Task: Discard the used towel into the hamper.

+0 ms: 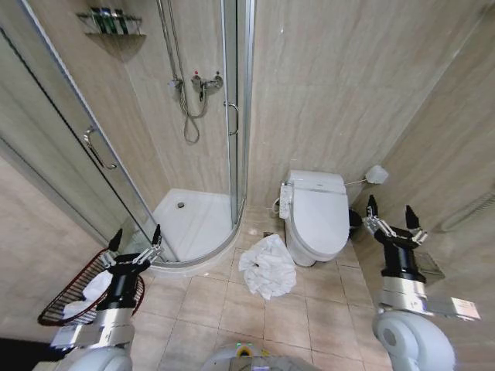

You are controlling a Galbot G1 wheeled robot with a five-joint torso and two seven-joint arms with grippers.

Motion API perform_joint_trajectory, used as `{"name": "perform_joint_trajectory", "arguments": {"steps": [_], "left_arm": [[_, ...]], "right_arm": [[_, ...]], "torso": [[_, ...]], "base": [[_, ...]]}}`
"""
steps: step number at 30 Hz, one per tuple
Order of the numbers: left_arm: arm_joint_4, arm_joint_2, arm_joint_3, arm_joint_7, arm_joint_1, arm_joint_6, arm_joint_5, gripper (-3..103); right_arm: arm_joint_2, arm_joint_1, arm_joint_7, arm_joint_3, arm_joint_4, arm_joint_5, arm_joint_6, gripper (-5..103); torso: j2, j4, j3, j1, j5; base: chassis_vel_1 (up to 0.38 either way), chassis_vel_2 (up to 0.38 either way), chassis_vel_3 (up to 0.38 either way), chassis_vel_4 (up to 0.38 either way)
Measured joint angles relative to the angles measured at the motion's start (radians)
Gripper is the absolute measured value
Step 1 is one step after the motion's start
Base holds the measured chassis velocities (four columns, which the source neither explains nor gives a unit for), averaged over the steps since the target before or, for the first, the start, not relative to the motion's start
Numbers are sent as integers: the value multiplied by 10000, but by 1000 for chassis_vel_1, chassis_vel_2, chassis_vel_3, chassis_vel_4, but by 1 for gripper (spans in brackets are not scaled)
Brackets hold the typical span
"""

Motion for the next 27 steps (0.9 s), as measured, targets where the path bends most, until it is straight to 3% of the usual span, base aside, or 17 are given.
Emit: {"name": "perform_joint_trajectory", "arguments": {"steps": [6, 10, 13, 18, 22, 27], "left_arm": [[0, 0, 0, 0, 0, 0, 0, 100], [0, 1, -1, 0, 0, 0, 0, 100], [0, -1, 0, -1, 0, 0, 0, 100], [0, -1, 0, 0, 0, 1, 0, 100], [0, 0, 0, 1, 0, 0, -1, 100], [0, 0, 0, 0, 0, 0, -1, 100]], "right_arm": [[-8, 1, 0, 2, -1, 1, 0, 100], [-716, 173, 8, 289, -566, 246, -215, 100], [-2168, 551, 66, 877, -1656, 796, -713, 100], [-2487, 678, -77, 951, -1544, 1061, -961, 100], [-2397, 268, -591, 607, -1231, 1052, -1036, 100], [-2259, 17, -2024, 34, -1351, 1052, -1147, 100]], "torso": [[9, 0, 5, 4, 0], [14, 0, 7, 6, 0], [18, 1, 12, 10, 4], [22, 4, 13, 12, -7], [24, -1, 15, 13, 3], [31, 0, 15, 12, -3]], "base": [[0, 0, 0, 0], [0, 0, 0, 0], [0, 0, 0, 0], [0, 0, 0, 0], [0, 0, 0, 0], [0, 0, 0, 0]]}}
